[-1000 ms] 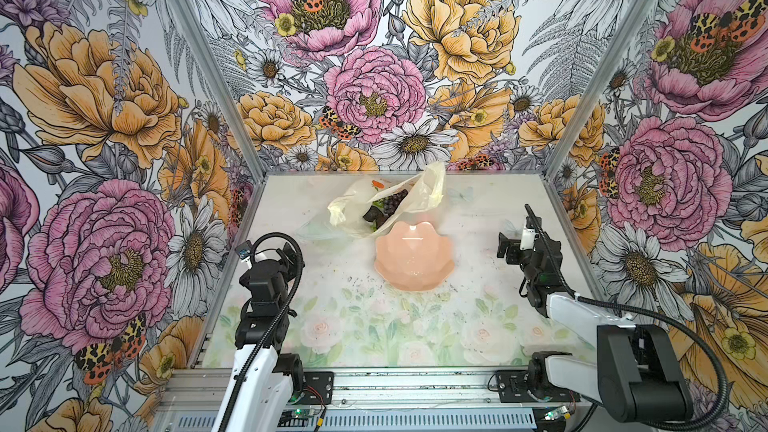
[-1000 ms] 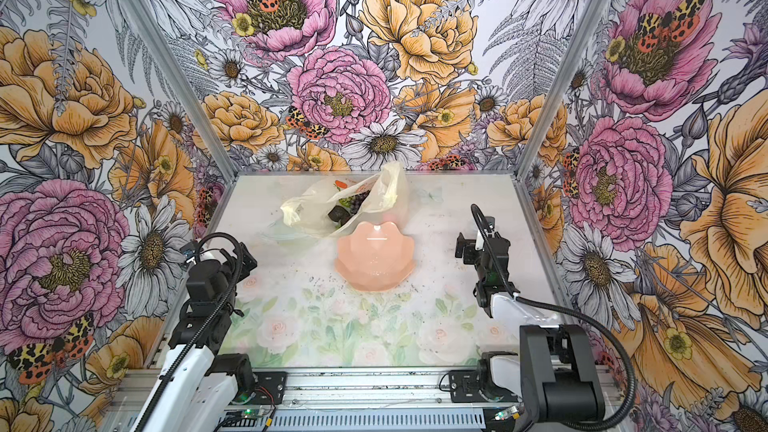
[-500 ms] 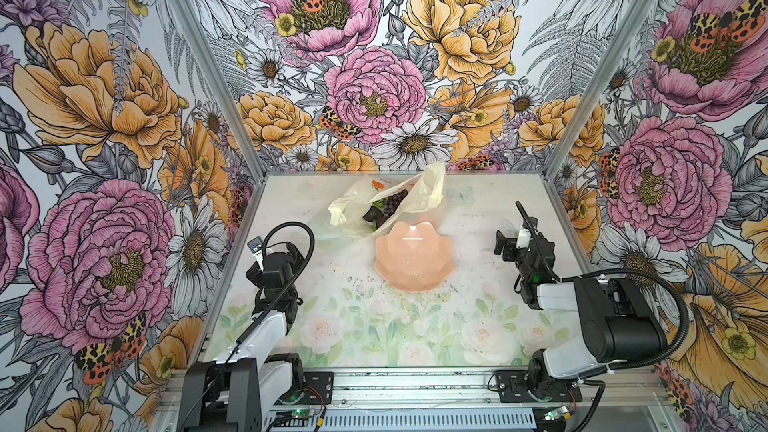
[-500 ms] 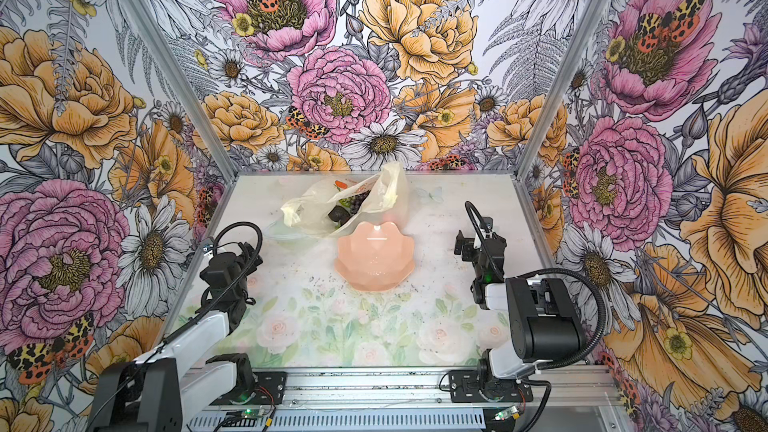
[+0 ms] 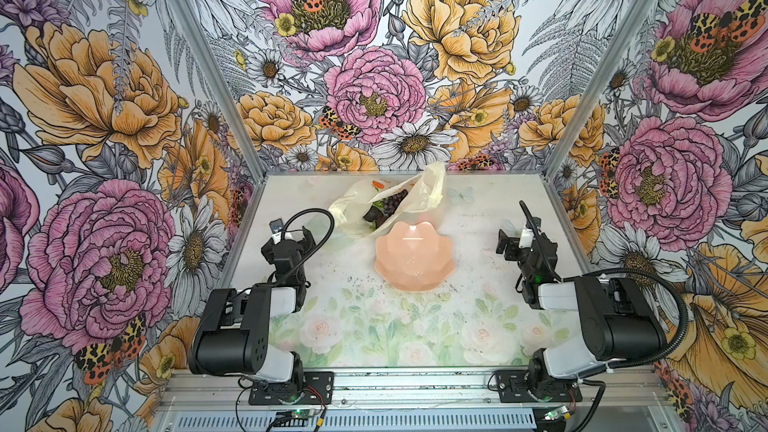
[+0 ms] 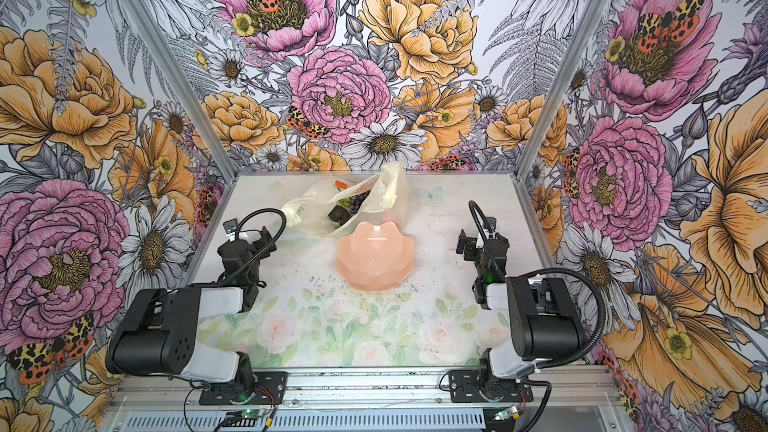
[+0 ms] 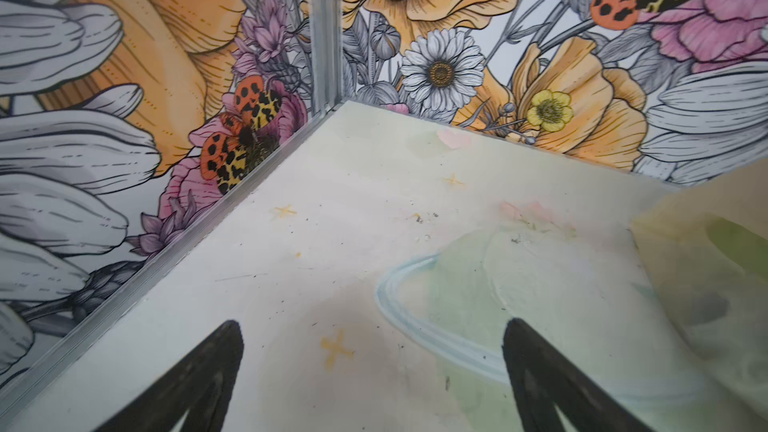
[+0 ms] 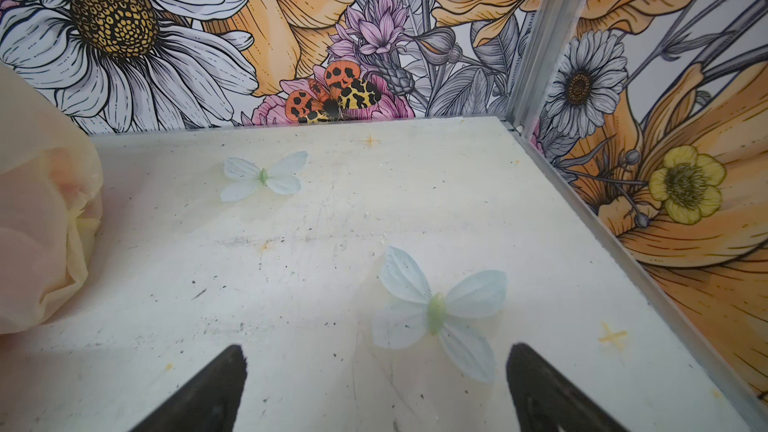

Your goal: Place the fruits into the plastic bag

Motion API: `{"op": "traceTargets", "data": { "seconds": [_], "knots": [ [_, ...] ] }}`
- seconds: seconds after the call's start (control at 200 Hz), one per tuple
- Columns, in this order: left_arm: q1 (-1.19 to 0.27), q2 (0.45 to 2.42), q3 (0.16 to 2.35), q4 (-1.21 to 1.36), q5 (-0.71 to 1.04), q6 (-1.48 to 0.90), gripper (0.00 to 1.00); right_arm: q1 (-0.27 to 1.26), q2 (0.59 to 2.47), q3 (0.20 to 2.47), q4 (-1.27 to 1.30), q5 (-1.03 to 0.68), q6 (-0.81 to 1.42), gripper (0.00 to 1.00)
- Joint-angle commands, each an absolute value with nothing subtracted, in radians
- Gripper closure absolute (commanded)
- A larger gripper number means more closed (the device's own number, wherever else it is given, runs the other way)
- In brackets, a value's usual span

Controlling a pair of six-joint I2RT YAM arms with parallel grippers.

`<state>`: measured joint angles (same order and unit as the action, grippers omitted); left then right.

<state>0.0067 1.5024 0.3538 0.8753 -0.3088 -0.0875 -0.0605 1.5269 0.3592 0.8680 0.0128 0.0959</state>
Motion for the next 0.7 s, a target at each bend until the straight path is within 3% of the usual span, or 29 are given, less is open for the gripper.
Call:
{"op": "traceTargets", "data": {
  "seconds": [0.0,0.05,0.695],
  "knots": [
    [0.013,1.551,0.327,1.035,-0.227,-0.044,0.01,-0.06,1.534,0.388,0.873,-0.001,0.099,0.01],
    [0.004,1.533,0.355,0.952,-0.256,-0.046,0.01,-0.056,1.535,0.389,0.87,0.004,0.095,0.0],
    [-0.014,1.549,0.361,0.971,-0.262,-0.023,0.01,-0.041,1.539,0.402,0.851,0.029,0.087,0.0]
  ]
}}
